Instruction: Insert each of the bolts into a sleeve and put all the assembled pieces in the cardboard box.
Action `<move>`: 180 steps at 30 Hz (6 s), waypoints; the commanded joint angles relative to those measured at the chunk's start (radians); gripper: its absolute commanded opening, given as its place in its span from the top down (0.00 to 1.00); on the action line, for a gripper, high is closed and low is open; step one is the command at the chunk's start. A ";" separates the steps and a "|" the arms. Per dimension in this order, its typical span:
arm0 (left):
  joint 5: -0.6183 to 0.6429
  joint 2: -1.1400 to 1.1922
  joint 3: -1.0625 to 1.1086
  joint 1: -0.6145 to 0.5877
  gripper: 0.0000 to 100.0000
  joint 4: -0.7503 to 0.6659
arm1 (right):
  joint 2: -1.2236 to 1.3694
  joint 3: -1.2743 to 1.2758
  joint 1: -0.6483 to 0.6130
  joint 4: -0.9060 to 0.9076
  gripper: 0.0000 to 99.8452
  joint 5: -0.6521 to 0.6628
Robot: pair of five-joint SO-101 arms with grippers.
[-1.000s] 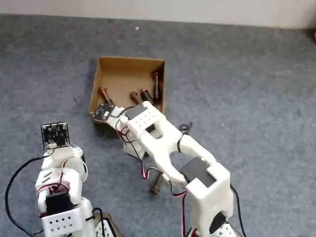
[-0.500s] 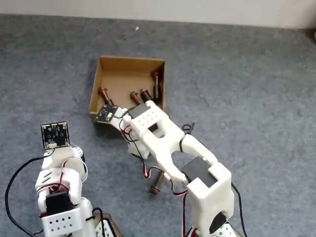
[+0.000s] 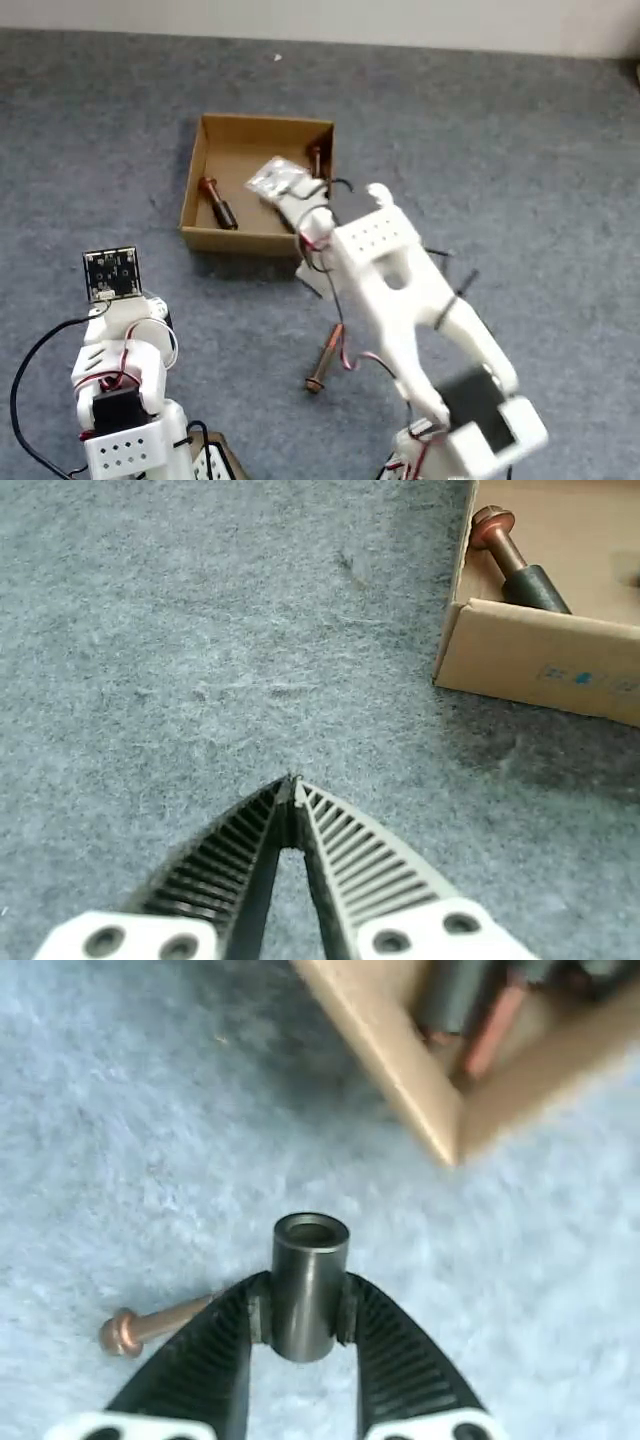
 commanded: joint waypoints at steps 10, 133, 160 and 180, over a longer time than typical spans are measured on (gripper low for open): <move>-0.011 -0.007 0.019 -0.010 0.99 -0.003 | -0.486 0.294 0.177 -0.025 1.00 -0.331; 0.298 1.701 -1.199 0.634 0.99 0.252 | -1.712 1.480 0.711 -0.452 1.00 -0.681; 0.779 1.353 -0.961 0.283 0.99 0.245 | -1.712 1.480 0.713 -0.450 1.00 -0.681; 0.832 1.345 -0.960 0.285 0.70 0.255 | -1.712 1.480 0.713 -0.430 1.00 -0.681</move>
